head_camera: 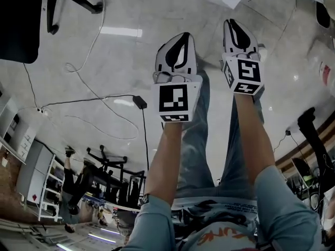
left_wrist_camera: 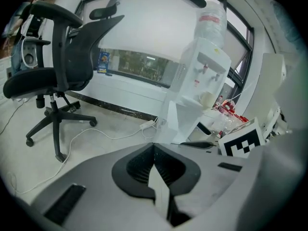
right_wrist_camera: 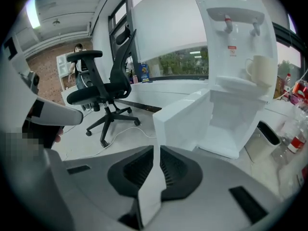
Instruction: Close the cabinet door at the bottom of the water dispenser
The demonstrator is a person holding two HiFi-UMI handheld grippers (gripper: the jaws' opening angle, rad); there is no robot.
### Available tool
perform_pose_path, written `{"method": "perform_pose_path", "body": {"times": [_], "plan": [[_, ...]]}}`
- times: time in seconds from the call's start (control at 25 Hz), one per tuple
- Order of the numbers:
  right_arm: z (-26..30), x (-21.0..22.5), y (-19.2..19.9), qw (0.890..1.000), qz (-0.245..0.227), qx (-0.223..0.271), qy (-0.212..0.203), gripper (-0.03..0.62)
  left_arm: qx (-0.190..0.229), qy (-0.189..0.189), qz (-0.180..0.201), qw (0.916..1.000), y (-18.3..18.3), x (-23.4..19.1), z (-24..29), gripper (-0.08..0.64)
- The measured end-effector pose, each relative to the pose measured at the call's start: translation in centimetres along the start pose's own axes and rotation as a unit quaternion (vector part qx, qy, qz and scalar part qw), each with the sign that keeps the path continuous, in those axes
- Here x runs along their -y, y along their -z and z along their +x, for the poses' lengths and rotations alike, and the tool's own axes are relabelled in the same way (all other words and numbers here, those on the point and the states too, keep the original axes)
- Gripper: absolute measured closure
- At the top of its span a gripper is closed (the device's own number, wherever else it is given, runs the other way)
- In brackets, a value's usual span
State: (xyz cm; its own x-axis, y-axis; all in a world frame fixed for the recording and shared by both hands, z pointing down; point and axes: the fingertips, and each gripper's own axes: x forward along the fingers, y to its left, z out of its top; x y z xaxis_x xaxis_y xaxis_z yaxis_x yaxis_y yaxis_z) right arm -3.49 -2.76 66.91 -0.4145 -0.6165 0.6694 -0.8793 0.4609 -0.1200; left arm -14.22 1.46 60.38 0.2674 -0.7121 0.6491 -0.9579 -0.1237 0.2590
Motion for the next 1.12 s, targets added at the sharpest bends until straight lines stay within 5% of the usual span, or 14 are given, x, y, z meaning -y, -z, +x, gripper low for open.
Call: {"method": "perform_pose_path", "body": {"times": [0.12, 0.48, 1.12], "plan": [[1.4, 0.0, 1.5, 1.000, 0.014, -0.008, 0.000, 0.542, -0.010, 0.007, 0.010, 0.9999, 0.7, -0.1, 0.8, 0.549], [6.0, 0.3, 2.6, 0.996, 0.080, -0.003, 0.030, 0.353, -0.039, 0.022, 0.024, 0.9987, 2.4, -1.4, 0.9, 0.549], [10.7, 2.6, 2.3, 0.987, 0.131, 0.000, 0.092, 0.334, -0.063, 0.016, 0.033, 0.9974, 3.2, -3.6, 1.2, 0.549]]}}
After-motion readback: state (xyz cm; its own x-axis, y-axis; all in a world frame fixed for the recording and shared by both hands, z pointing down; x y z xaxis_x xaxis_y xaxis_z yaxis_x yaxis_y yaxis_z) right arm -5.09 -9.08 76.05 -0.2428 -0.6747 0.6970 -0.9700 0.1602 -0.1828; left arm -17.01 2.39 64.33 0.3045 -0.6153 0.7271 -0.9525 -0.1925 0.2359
